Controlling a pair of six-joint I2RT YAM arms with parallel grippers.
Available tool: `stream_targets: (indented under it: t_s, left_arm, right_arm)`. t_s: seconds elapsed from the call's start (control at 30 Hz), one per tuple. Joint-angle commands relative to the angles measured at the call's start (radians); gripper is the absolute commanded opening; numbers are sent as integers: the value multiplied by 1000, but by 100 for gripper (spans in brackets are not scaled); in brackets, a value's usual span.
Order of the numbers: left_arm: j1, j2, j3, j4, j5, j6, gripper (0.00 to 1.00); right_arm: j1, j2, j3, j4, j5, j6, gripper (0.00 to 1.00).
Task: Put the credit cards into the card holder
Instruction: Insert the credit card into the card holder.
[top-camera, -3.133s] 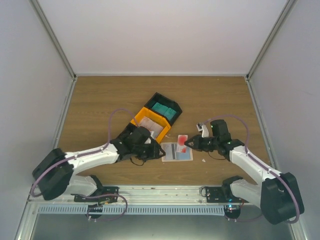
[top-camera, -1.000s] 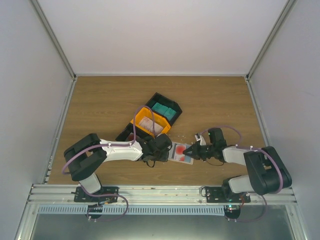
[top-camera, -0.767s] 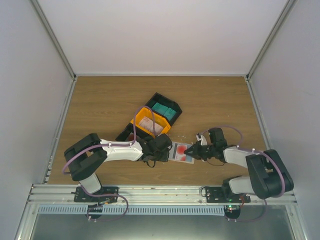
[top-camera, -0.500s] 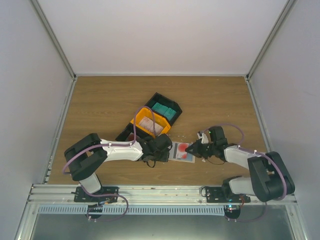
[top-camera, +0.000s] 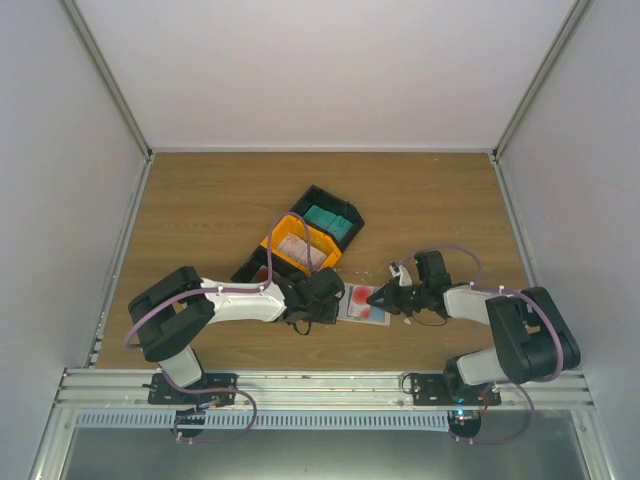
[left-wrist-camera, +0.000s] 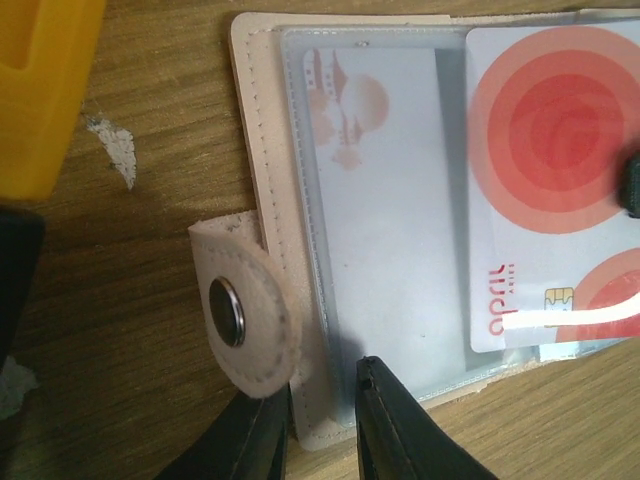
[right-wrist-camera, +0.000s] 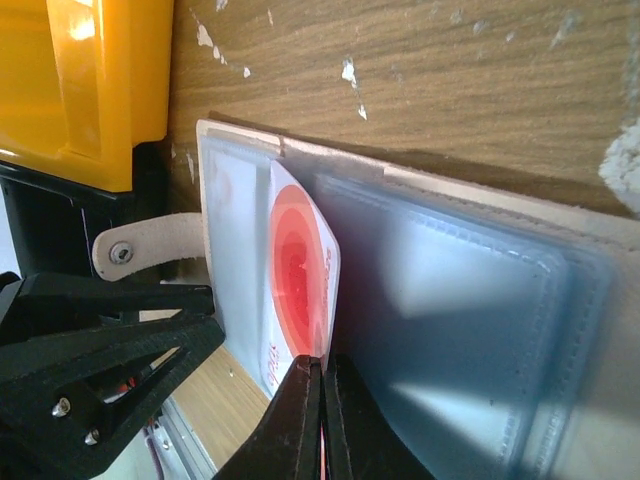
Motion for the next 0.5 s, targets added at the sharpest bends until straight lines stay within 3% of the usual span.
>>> stream_targets:
  t_s: [0.0,0.23,0.47]
  left_arm:
    - [-7,49,-9,26,60,14,23]
    - [-6,61,0,14,66,13,30]
    - [-6,75,5,24,83,21,31]
  right_arm:
    - [-2,50,-10,-29,-20,-47,1]
    - [10,94,17,-7,-17,-52,1]
    - [43,123,63,-21,-6,-62,2]
